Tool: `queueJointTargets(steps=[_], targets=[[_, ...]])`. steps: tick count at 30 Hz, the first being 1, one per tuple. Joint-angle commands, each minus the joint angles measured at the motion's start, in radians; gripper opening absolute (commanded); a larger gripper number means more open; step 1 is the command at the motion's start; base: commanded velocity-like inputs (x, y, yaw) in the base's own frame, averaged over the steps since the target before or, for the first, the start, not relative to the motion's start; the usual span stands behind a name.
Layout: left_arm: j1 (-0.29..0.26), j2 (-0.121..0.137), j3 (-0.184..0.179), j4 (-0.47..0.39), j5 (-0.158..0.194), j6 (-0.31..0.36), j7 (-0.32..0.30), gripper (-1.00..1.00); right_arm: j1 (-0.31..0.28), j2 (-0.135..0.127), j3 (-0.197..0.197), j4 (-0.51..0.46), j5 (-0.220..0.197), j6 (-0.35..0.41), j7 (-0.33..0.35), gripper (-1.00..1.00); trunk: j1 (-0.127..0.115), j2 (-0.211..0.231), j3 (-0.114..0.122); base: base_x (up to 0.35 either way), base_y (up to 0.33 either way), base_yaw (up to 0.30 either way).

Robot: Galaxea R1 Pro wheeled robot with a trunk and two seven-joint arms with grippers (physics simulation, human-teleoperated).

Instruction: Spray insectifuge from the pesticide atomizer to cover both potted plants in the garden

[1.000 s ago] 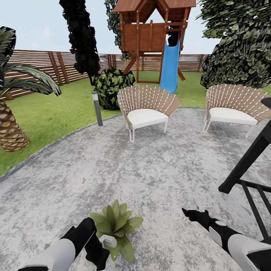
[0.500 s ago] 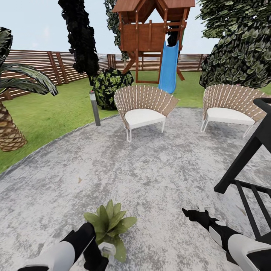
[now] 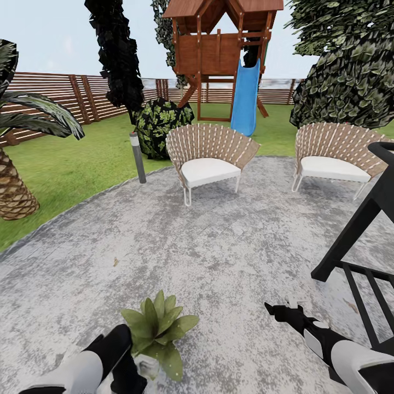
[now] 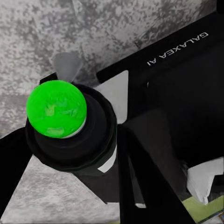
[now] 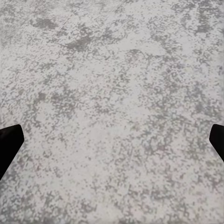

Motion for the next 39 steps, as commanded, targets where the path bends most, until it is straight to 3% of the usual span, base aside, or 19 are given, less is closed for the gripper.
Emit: queueJointTargets(steps=[1,8,24,39], targets=[[0.0,0.001,0.004,-0.021,-0.013,0.006,-0.009,-1.0,-0.001,0.0,0.008,0.001,-0.011,-0.003,0.004,1.0,0.0,0.0,-0.001,0.0,0.0,0.0],[-0.001,0.005,0.004,-0.087,-0.018,0.006,-0.01,-1.0,-0.001,-0.001,0.008,0.001,-0.011,-0.003,0.004,1.0,0.0,0.0,-0.001,0.0,0.0,0.0],[-0.001,0.001,0.001,-0.087,-0.024,0.005,-0.008,-1.0,0.0,0.0,0.008,0.001,-0.011,-0.003,0.005,1.0,0.0,0.0,-0.001,-0.002,0.005,0.0],[-0.001,0.001,0.002,-0.091,-0.024,0.005,-0.008,-1.0,0.0,0.002,0.009,0.001,-0.011,-0.003,0.006,1.0,0.0,0.0,-0.001,-0.019,0.2,-0.084]])
